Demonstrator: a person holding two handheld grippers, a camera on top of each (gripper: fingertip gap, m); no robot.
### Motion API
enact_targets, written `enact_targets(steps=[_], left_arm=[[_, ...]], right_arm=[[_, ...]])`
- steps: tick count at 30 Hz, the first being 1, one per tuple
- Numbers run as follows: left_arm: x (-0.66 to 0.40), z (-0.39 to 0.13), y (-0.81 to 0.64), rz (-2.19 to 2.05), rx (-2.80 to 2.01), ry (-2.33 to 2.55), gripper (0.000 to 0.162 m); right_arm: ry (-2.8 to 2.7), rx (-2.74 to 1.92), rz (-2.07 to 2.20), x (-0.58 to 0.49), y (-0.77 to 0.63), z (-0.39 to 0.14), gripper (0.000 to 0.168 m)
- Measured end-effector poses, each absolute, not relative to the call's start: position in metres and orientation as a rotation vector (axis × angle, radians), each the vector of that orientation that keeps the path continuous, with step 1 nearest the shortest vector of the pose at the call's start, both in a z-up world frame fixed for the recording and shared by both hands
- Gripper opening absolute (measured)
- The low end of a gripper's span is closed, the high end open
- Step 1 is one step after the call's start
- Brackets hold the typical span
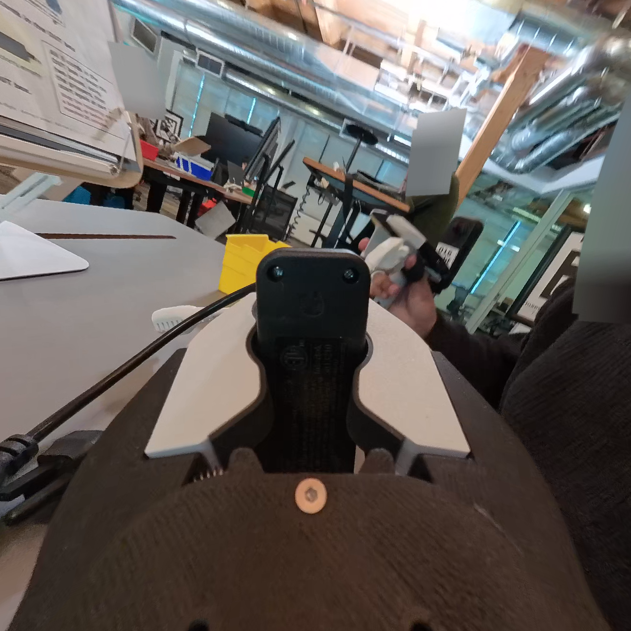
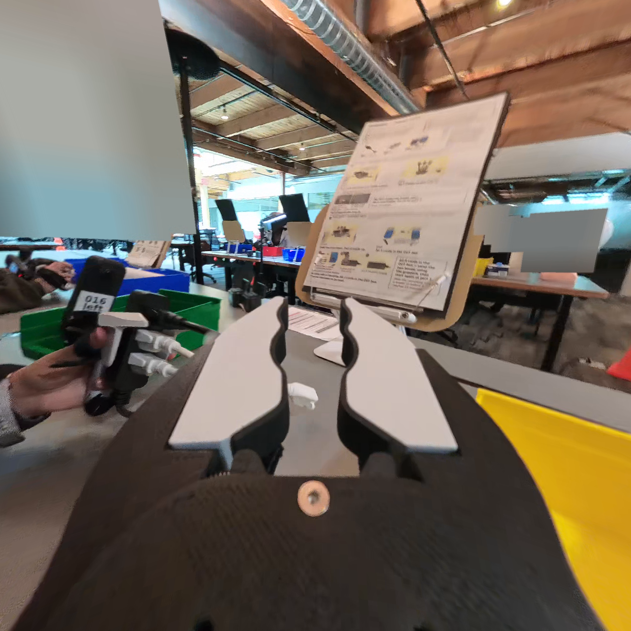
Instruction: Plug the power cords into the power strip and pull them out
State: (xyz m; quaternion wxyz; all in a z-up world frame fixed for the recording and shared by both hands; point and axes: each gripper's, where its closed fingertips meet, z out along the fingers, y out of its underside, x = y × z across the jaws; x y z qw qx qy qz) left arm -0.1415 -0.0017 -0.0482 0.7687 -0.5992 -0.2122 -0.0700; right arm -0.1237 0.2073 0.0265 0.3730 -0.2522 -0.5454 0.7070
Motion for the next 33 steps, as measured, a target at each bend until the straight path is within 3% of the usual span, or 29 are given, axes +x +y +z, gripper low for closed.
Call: enact_targets(steps=[4,8,12,16,19,22,27,33], left_arm=[[-0.125,-0.062,0.017,-0.074,-1.474,-0.403,0.051],[-0.107,-0.073,0.037,0.004,-1.631,-0.312,0.051],[-0.095,-0.077,0.050,-0.012,-1.670,-0.258,0.051],[-0.089,-0.080,0.055,-0.029,-1.678,-0.246,0.051],[-0.084,-0.082,0.059,-0.034,-1.696,-0.235,0.051],[-0.076,-0.087,0.065,-0.034,-1.736,-0.203,0.051],[-0.069,-0.099,0.065,-0.087,-1.834,-0.181,0.051],[-0.068,-0.100,0.064,-0.217,-1.792,-0.252,0.052]], right_arm=[[-1.589,-0.483,1.796,-0.104,0.188,0.033,0.024],[-2.119,-0.296,1.698,-0.087,0.128,-0.009,0.027],[-2.319,-0.191,1.692,-0.090,0.091,-0.039,0.021],[-2.557,-0.119,1.575,-0.094,0.069,-0.075,0.028],[-2.653,-0.011,1.485,-0.089,0.058,-0.091,0.032],[-2.750,0.119,1.400,-0.079,0.052,-0.099,0.018],[-2.806,0.200,1.199,-0.075,0.058,-0.106,0.018],[-2.924,0.083,1.272,-0.075,0.057,-0.112,0.017]])
